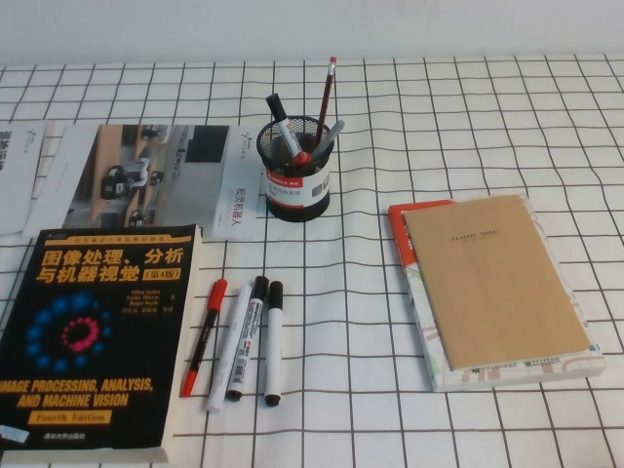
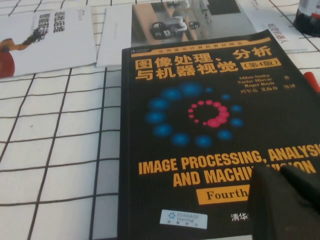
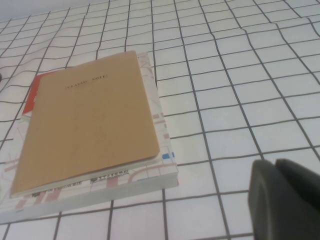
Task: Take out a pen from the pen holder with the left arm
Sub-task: 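Take a marker out of the pen holder and lay it on the table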
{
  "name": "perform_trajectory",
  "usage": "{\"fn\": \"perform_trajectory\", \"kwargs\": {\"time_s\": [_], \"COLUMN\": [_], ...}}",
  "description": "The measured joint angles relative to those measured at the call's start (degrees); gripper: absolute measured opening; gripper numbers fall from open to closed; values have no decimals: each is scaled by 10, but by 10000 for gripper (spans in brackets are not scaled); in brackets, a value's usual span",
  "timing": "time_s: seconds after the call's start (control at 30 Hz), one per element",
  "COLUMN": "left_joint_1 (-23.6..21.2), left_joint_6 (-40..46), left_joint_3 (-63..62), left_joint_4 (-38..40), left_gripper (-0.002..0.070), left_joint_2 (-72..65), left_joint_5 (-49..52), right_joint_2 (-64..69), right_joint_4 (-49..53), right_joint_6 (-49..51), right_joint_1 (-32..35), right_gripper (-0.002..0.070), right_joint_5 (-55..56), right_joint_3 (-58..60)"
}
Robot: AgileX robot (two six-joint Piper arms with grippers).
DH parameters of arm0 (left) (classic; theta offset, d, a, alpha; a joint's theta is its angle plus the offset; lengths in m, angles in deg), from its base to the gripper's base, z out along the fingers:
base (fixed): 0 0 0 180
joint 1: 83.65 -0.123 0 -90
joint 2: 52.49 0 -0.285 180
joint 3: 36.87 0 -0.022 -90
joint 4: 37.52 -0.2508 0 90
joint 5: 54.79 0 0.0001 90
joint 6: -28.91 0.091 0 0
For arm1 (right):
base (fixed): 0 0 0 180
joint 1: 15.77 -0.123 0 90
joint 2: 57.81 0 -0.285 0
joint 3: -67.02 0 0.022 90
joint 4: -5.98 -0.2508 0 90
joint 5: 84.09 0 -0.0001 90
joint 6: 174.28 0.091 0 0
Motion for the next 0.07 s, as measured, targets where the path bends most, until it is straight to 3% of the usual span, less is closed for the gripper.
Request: {"fn": "perform_trajectory", "kwargs": {"time_s": [0.07], "left_joint_1": [0], "left_joint_6": [0], "left_joint_3": [0], "left_joint_4": [0], "left_gripper": [-3], "left_joint_2": [0], "left_joint_5": [0], "right_joint_2": [0], "right_joint_4": [0], "right_joint_6": [0], "right_joint_1": [0], "right_gripper": [-17], "right_joint_5": [0], "right_joint_3": [0]}}
